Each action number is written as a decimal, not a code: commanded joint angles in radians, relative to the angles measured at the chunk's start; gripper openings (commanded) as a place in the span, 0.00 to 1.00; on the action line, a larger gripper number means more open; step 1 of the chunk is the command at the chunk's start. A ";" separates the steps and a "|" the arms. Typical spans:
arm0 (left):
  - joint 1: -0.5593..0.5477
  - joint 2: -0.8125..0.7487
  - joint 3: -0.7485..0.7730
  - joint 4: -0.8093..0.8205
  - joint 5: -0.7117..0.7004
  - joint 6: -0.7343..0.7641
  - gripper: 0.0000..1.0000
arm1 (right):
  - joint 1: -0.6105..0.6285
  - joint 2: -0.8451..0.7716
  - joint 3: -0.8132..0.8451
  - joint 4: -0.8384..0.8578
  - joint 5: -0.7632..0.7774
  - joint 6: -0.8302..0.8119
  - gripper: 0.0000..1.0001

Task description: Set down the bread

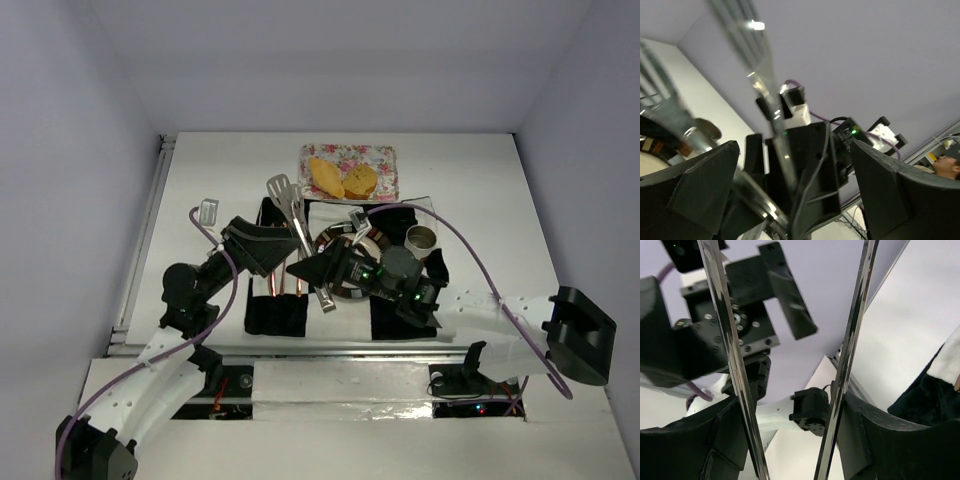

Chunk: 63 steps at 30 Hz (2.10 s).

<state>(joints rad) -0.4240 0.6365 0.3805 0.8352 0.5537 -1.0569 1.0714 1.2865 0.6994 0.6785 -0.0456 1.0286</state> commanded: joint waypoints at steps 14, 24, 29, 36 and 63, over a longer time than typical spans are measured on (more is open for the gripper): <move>-0.002 -0.141 0.208 -0.560 -0.150 0.339 0.99 | -0.204 -0.119 0.094 -0.381 -0.065 -0.125 0.62; -0.002 -0.346 0.216 -0.942 -0.325 0.543 0.99 | -0.390 0.020 0.323 -0.842 -0.169 -0.423 0.62; -0.002 -0.411 0.161 -0.964 -0.334 0.554 0.99 | -0.455 0.198 0.504 -1.020 -0.220 -0.541 0.62; -0.002 -0.486 0.147 -0.955 -0.370 0.557 0.99 | -0.576 0.411 0.693 -1.149 -0.295 -0.639 0.62; -0.002 -0.506 0.139 -0.933 -0.333 0.569 0.97 | -0.653 0.803 1.054 -1.286 -0.404 -0.739 0.57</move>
<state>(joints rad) -0.4240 0.1360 0.5293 -0.1528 0.2092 -0.5014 0.4244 2.1086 1.7512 -0.6456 -0.3969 0.3058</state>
